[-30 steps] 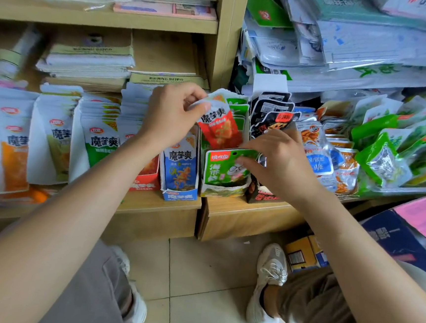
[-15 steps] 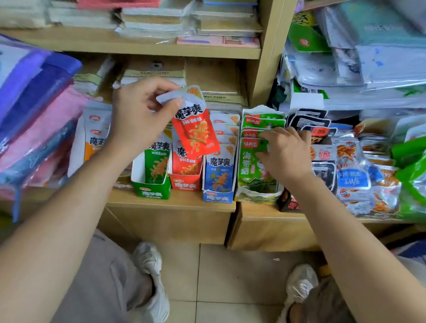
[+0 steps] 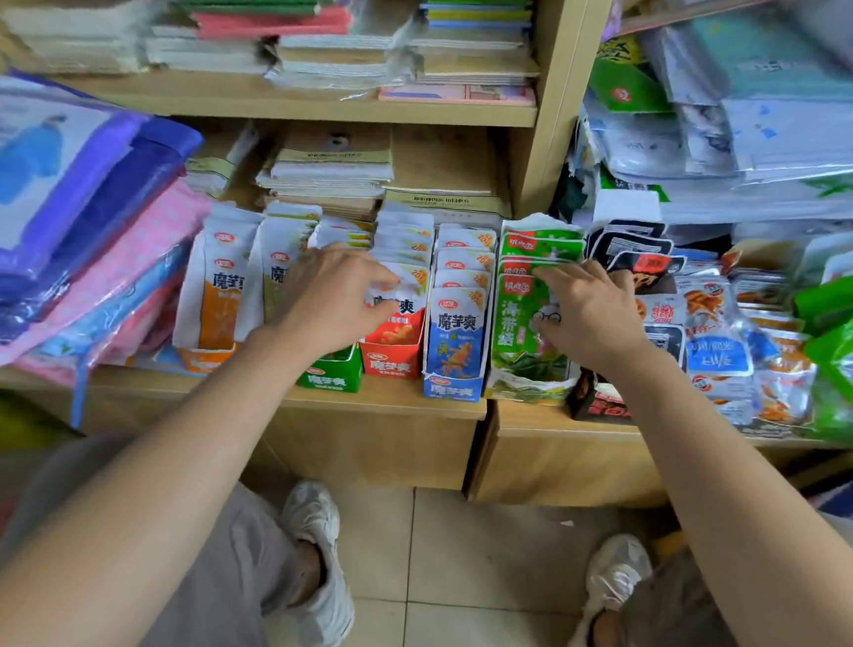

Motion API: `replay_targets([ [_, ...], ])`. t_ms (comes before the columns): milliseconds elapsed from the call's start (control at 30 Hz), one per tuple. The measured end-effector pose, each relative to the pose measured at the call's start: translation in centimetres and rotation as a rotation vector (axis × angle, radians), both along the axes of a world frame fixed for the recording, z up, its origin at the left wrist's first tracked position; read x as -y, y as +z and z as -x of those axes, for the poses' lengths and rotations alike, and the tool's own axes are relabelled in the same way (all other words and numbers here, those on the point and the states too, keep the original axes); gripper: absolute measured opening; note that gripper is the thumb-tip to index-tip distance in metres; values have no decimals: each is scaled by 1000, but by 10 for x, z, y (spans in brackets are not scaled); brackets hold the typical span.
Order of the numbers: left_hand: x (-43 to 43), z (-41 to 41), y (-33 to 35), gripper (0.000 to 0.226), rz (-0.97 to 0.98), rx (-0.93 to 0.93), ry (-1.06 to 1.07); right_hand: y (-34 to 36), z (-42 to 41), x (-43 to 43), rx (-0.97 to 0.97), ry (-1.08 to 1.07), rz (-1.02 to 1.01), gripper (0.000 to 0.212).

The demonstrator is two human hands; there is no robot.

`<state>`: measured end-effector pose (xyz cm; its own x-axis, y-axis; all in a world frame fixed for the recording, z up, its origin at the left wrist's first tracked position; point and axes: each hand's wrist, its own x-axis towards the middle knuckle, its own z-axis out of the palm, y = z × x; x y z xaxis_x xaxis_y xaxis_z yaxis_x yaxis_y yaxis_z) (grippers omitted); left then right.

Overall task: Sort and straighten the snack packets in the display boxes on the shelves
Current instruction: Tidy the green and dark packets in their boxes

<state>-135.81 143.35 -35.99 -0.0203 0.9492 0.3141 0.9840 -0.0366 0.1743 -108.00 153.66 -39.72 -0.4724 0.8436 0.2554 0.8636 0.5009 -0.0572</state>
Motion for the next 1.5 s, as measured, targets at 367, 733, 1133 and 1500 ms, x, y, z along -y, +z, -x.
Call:
replay_targets([
  [367, -44, -48, -29, 24, -133, 224, -353, 2, -30, 15, -299, 247, -101, 13],
  [733, -112, -78, -38, 41, -110, -97, -438, -4, -41, 25, -272, 341, -125, 9],
  [1133, -120, -88, -35, 33, -144, -120, -378, 0, -39, 24, -242, 365, -115, 8],
  [1500, -113, -86, -31, 59, -42, -146, -363, 0, -41, 30, -260, 407, -111, 7],
])
